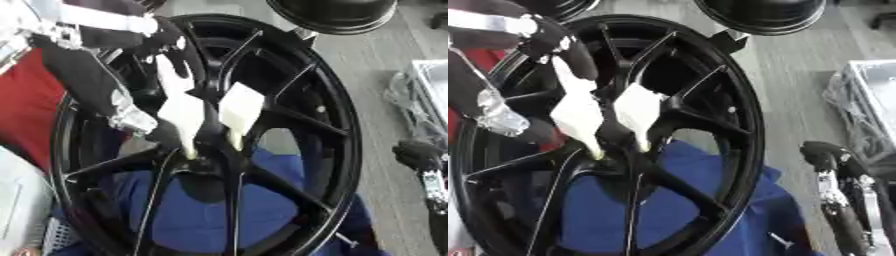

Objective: Pull the pin out of the wheel hub.

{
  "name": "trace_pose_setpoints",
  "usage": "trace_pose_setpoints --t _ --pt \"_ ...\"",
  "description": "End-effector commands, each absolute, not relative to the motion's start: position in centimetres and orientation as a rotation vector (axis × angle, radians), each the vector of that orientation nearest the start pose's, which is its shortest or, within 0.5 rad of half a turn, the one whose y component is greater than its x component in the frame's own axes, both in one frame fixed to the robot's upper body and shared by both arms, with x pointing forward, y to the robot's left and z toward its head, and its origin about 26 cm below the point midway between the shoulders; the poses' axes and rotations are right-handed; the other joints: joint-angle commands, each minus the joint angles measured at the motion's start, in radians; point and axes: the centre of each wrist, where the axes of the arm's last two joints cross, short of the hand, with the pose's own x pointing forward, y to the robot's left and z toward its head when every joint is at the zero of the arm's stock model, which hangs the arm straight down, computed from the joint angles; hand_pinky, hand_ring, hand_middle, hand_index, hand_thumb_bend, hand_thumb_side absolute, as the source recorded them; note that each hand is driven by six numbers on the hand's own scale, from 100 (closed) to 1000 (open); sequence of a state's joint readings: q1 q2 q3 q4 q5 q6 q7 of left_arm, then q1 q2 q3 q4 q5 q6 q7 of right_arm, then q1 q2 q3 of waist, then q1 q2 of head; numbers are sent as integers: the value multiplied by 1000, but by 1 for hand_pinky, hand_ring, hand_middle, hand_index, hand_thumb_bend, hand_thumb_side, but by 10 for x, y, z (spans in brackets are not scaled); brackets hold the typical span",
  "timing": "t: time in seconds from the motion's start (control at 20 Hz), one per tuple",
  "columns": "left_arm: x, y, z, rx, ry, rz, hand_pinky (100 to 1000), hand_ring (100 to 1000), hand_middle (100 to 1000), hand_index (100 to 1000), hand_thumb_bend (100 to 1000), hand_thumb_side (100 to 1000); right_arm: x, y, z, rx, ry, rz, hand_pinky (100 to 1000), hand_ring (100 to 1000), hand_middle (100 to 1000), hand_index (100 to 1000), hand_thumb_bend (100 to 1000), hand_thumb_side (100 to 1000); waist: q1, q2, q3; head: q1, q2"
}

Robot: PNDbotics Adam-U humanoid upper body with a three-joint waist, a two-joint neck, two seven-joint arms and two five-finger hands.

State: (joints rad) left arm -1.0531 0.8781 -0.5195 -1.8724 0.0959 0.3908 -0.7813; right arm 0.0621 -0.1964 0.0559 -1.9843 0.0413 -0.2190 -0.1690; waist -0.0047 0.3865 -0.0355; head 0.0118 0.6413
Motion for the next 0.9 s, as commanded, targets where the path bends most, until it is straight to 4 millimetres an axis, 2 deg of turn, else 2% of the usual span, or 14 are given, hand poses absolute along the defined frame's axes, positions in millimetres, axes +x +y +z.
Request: trace_pose_setpoints --t 0.05,0.35,0.5,0.9 --pt "311 190 370 188 -1459 -1817 658 877 798 806 554 349 249 -260 94 -193 -2163 85 823 769 711 693 100 659 -2 -16 -1 3 5" --pt "312 189 366 169 -1437 -1808 678 893 801 802 552 341 249 -259 94 -190 -2161 83 824 770 712 693 100 659 -3 -15 -3 5 5" --pt "311 189 365 168 -1432 -1809 649 862 792 796 549 331 249 -259 94 -188 -2161 84 824 770 712 693 100 660 -3 -15 -2 5 6" --pt "307 187 363 188 -1409 -1832 617 862 789 798 536 278 249 -259 94 -184 -2160 87 825 771 713 694 100 659 -3 -17 -2 5 7"
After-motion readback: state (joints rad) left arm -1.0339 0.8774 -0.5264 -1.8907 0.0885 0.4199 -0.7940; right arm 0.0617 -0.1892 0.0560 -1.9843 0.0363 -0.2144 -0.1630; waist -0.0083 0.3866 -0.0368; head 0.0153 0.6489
